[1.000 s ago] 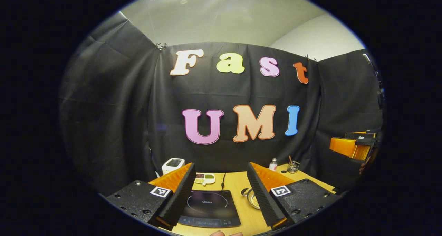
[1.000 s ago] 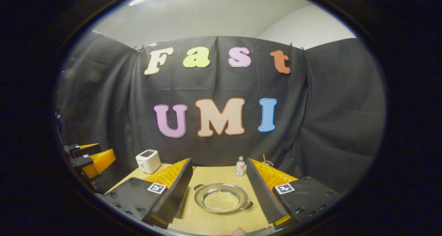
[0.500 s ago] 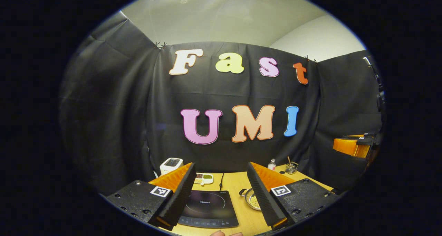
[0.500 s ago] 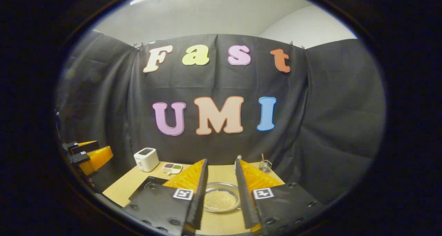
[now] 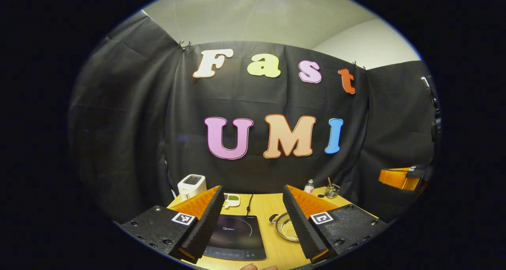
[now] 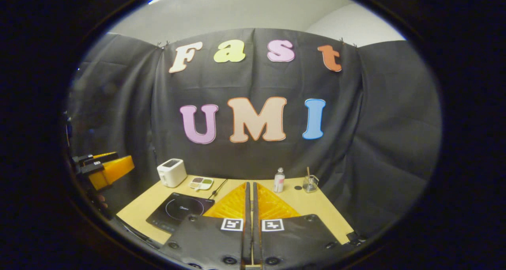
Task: First push the handle of the pot to place it horizontally, then grasp the pot with both hands and set it on the induction cooktop.
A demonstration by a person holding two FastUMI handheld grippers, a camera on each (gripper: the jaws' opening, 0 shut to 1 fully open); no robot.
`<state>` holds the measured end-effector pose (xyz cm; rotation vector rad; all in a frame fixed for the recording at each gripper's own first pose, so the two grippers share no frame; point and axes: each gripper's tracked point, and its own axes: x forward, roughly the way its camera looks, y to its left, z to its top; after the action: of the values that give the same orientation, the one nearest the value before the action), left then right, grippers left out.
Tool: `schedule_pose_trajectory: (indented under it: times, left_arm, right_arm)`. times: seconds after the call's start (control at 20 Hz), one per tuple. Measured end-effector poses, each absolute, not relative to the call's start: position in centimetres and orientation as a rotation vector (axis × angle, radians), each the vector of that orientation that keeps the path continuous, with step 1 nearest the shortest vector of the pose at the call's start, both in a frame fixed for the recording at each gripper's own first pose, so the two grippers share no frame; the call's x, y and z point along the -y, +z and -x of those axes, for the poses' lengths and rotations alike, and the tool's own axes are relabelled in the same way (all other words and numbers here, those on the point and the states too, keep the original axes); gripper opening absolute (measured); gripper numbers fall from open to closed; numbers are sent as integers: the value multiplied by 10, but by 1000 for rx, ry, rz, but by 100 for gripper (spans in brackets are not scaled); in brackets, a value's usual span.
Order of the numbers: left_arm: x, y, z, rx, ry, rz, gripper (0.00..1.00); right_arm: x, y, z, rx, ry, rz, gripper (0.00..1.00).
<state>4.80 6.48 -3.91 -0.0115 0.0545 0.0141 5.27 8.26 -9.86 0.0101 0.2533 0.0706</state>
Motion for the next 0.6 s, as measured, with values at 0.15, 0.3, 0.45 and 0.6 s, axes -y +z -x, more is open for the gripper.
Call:
schedule_pose_trajectory:
  times: [0.15,0.3,0.45,0.6]
  left_arm:
    - [-47,-47,-64,-73,7,-13,90]
    - [-39,-43,-80,-84,40,-38,91]
    - [-28,-48,-94,-102,76,-8,90]
    - [-19,-57,-104,-134,117,-18,91]
  right_arm:
    - [-70,-127,-64,-300,110,-44,3]
    - [-54,-162,-73,-369,148,-86,3]
    - [-37,-195,-85,-425,176,-111,4]
    - [-30,-234,-84,-501,216,-144,3]
